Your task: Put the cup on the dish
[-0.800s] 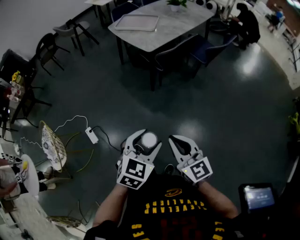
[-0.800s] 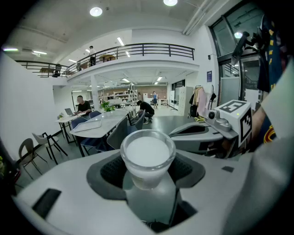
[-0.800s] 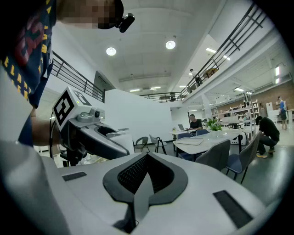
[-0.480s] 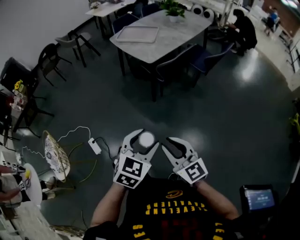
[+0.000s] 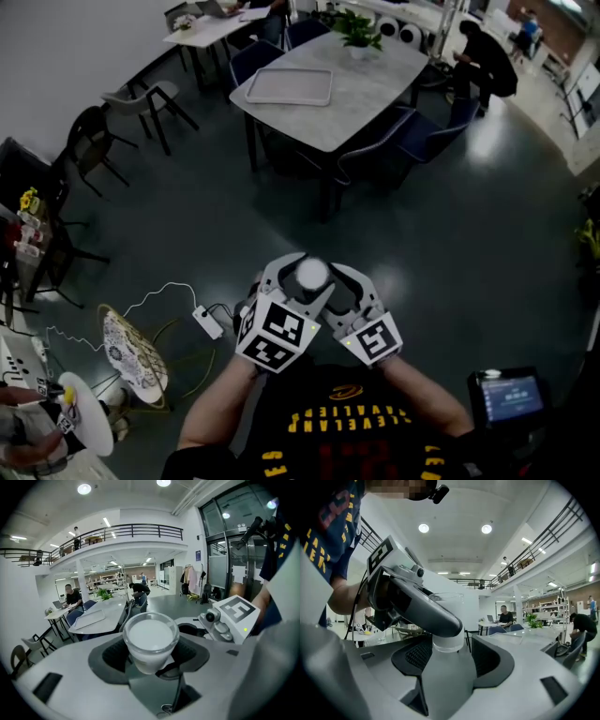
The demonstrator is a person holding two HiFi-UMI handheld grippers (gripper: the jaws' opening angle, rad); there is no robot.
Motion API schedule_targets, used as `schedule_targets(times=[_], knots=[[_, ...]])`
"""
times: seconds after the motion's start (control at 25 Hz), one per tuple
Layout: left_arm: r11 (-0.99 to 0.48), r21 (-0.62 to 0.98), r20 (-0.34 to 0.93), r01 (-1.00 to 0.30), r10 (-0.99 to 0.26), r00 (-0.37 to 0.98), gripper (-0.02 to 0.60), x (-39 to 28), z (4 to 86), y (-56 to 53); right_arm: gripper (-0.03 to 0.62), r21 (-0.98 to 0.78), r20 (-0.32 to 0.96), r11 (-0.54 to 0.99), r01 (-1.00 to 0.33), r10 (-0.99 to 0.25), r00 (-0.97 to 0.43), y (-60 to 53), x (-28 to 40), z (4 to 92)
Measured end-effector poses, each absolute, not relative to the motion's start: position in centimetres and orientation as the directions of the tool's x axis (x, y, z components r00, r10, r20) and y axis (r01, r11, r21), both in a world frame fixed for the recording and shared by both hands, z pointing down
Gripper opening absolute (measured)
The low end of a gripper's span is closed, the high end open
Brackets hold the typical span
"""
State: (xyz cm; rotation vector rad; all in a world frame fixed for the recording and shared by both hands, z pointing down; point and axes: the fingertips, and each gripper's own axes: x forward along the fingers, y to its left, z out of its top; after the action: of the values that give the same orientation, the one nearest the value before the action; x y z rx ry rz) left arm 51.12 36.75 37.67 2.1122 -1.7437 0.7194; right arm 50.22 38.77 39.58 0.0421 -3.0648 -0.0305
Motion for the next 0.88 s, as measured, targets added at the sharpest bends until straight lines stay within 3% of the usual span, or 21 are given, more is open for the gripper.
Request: schedule_targets(times=[0.4, 0.88], knots=[[-0.227, 0.0, 0.543, -0.974, -0.818, 0.191, 0.261, 41.4, 37.3, 38.4, 0.247, 0.047, 0.079, 0.998, -0.033, -0.036, -0.996, 40.9, 39.3, 37.9], [-0.154, 0.012, 0.533, -0.988, -0.835, 0.136, 0.261, 36.7, 38.3, 38.3, 0.245, -0.015, 0.09, 1.0, 0.02, 0.021, -0.996, 41.0, 34.8, 39.0]])
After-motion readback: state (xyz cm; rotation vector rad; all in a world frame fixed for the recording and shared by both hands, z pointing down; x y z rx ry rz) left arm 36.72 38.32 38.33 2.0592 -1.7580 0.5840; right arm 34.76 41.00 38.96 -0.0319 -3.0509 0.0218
